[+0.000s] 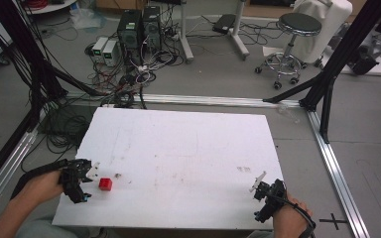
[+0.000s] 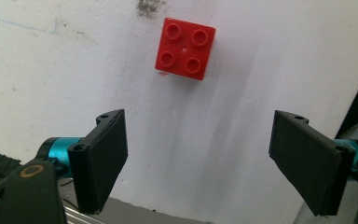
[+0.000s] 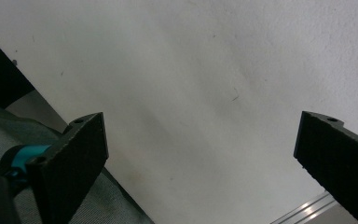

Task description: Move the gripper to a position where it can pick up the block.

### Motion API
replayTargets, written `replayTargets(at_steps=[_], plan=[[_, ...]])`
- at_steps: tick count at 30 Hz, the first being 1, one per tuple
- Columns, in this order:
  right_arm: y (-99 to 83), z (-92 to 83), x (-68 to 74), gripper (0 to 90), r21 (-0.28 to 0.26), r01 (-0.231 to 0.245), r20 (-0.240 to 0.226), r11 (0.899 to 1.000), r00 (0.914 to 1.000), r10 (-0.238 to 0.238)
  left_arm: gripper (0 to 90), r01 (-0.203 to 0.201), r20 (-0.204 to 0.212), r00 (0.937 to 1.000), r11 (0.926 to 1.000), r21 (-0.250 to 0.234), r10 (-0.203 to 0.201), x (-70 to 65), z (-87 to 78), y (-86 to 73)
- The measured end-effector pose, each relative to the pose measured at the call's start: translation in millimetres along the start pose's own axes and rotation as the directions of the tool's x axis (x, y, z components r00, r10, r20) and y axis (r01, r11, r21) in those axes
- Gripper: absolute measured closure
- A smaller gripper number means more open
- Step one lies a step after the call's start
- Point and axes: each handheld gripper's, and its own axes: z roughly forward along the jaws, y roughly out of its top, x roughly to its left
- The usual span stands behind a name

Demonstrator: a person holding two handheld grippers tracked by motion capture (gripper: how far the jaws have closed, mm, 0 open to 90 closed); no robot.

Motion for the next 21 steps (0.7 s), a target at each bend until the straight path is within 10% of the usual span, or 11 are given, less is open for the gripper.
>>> replayTargets(at_steps=[10, 21], plan=[[0.4, 0.6, 0.1, 2.0, 0.001, 0.003, -0.004, 1.0, 1.0, -0.003, 17.3, -0.113, 0.029, 0.9932, 0.993, 0.032, 0.113, 7.8, 11.4, 14.6], [1.0, 1.6, 0.0, 2.0, 0.0, 0.004, -0.009, 1.0, 1.0, -0.004, 17.3, -0.154, 0.069, 0.9862, 0.9867, 0.051, 0.151, 15.2, 28.4, 23.8]])
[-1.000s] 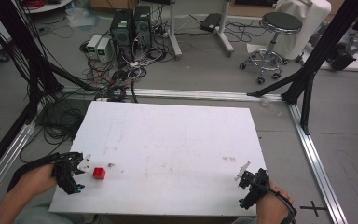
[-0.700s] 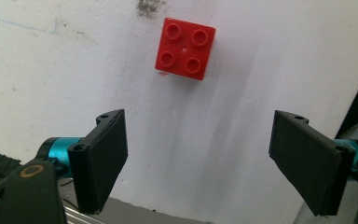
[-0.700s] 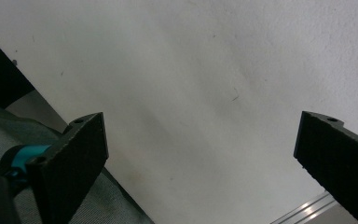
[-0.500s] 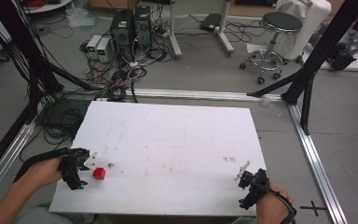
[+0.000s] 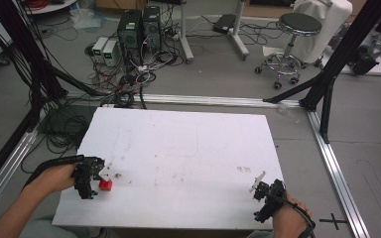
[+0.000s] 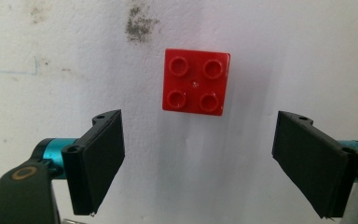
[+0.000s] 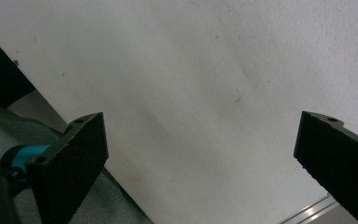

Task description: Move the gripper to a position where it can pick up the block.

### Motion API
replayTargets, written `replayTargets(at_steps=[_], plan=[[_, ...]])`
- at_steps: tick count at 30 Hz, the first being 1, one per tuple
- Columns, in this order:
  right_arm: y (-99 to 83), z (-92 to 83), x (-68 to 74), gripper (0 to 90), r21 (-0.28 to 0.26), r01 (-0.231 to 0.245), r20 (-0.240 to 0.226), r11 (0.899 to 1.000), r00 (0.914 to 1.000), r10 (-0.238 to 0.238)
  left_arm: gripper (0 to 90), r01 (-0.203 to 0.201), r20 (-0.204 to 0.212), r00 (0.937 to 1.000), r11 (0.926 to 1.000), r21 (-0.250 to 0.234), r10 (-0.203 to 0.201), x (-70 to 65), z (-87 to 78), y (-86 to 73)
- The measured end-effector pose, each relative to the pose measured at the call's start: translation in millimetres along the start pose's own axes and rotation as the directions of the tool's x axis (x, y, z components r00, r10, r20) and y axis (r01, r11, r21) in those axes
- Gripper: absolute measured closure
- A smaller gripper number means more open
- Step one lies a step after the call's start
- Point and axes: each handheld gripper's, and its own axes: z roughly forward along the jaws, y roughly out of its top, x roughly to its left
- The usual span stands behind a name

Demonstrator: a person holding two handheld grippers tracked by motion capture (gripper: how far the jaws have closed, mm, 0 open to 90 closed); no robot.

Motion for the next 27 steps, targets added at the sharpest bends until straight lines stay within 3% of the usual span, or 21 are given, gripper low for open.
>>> replayTargets(at_steps=[12, 27], plan=[[0.8, 1.0, 0.2, 2.0, 0.002, 0.006, -0.003, 1.0, 1.0, -0.006, 17.3, -0.09, 0.034, 0.9955, 0.995, 0.042, 0.089, 3.7, 17.5, 16.1], [1.9, 0.4, 0.2, 2.0, 0.004, 0.01, 0.0, 1.0, 1.0, -0.01, 17.5, -0.098, 0.053, 0.994, 0.9939, 0.05, 0.095, 6.4, 21.9, 19.2]])
